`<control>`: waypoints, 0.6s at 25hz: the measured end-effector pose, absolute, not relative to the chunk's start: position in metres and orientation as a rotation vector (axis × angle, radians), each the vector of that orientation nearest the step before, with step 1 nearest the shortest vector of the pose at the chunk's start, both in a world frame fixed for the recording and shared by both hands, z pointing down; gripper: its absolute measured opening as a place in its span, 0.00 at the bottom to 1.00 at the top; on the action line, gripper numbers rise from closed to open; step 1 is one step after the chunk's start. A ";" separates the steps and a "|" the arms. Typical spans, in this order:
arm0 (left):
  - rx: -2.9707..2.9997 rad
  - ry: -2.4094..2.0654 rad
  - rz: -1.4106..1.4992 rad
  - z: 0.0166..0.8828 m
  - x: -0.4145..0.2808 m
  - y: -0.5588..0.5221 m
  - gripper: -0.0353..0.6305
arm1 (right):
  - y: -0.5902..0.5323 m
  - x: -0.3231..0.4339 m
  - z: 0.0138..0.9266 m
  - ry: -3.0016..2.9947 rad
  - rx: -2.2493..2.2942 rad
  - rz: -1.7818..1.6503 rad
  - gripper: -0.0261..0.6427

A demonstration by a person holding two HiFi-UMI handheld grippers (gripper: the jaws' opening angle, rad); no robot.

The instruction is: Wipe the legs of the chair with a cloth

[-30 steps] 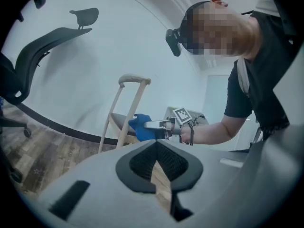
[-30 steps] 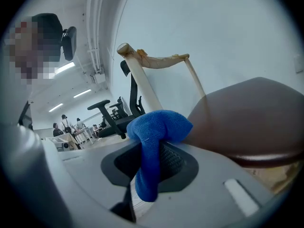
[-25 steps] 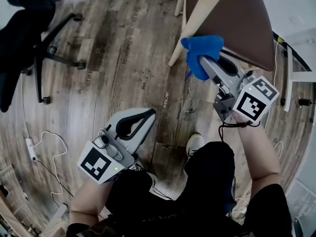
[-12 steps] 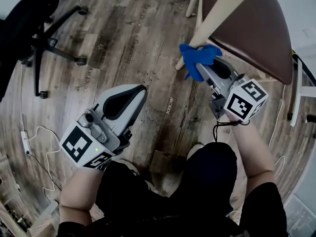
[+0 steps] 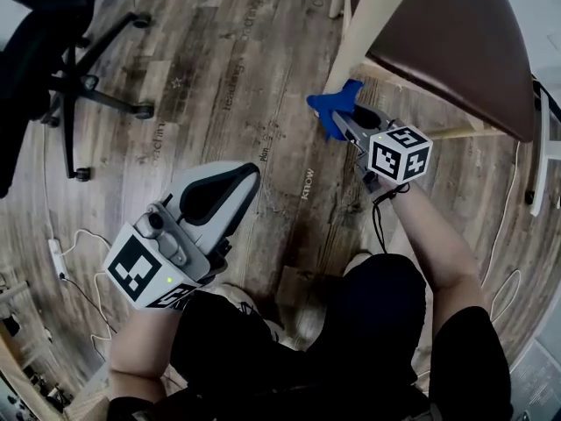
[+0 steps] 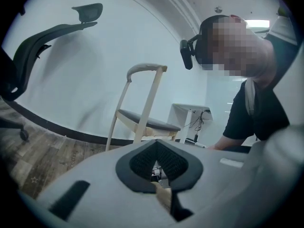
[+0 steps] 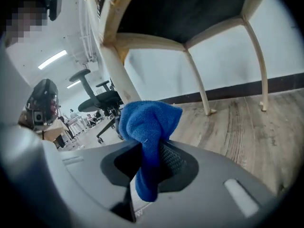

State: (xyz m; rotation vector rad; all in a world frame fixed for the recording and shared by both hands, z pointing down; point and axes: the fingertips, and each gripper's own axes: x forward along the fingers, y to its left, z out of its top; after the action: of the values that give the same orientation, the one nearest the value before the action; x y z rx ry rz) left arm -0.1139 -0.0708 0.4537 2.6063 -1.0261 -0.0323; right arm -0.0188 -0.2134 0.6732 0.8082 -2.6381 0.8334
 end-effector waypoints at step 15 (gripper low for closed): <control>2.572 -1.099 0.104 0.464 -0.140 -0.051 0.06 | -0.209 -0.024 0.852 -2.226 0.815 0.924 0.17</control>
State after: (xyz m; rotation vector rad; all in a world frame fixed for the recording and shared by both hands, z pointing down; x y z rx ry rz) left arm -0.1399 -0.0513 0.4640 2.5718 -1.0992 0.1039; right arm -0.0244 -0.2092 0.8523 0.8153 -2.2260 0.9237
